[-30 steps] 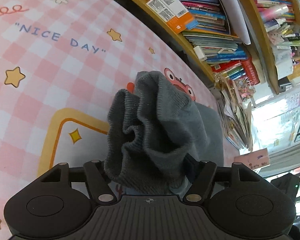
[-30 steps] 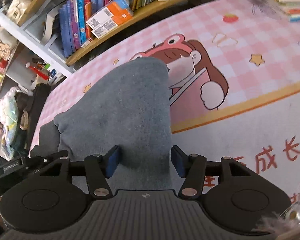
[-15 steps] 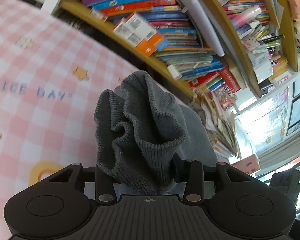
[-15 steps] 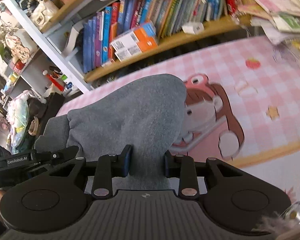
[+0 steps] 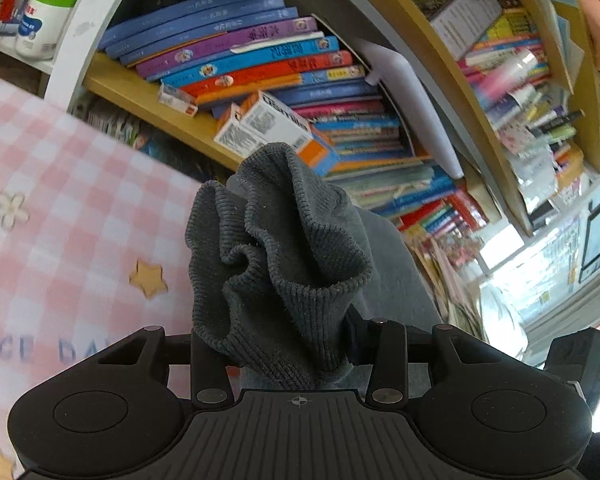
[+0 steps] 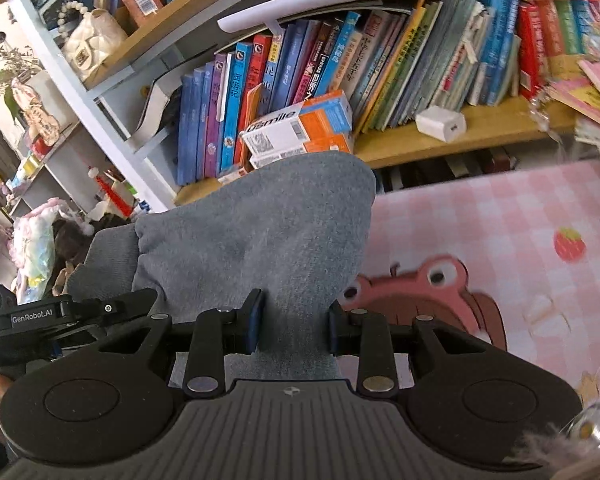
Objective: Fold clothes
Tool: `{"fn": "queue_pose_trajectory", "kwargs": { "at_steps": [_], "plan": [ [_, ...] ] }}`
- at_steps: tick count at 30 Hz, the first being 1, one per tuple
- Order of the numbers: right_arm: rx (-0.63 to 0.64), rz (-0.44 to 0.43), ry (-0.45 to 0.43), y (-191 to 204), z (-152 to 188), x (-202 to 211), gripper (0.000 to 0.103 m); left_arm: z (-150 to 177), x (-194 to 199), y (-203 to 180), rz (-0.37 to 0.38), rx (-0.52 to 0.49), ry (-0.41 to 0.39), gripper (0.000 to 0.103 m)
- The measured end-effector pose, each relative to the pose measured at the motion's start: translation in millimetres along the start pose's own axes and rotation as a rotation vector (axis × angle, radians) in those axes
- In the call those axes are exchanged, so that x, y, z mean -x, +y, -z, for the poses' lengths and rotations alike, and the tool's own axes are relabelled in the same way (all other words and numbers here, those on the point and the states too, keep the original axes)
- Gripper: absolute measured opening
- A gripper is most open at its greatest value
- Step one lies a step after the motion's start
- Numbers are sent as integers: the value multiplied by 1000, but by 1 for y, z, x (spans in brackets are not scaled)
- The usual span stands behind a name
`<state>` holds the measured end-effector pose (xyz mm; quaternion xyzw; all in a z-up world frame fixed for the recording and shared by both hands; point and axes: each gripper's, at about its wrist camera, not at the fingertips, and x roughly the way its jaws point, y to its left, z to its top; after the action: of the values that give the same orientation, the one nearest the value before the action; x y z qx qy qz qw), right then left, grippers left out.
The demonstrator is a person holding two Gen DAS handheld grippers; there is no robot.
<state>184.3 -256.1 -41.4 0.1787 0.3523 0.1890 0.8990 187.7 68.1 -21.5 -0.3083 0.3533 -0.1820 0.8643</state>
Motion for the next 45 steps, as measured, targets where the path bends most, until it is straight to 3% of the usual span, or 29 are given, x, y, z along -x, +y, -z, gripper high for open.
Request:
{"fn": "queue_pose_trajectory", "kwargs": {
  "at_steps": [12,19,22,27,29,34,45],
  "plan": [
    [10,8,-34,-28,-31,-61,28,-31,-56,27,8,9,-19,40],
    [-9,-1,-9,-49,-19,-93,30,-26,-77,45,-28,42,17,41],
    [-37,4,5,-58,-7,-102,35,-19,-78,53,-40,54,19,47],
    [-79,20,-18,-63,1,-98,55,-18,-67,55,-75,77,-7,64],
    [-66,43,-19,-59,1,-92,62,-16,-57,54,-88,69,-25,67],
    [-59,84,3,-50,9,-70,68,-8,-32,51,-122,60,-55,69],
    [-31,141,32,-12,53,-20,74,40,11,24,-226,14,-25,72]
  ]
}}
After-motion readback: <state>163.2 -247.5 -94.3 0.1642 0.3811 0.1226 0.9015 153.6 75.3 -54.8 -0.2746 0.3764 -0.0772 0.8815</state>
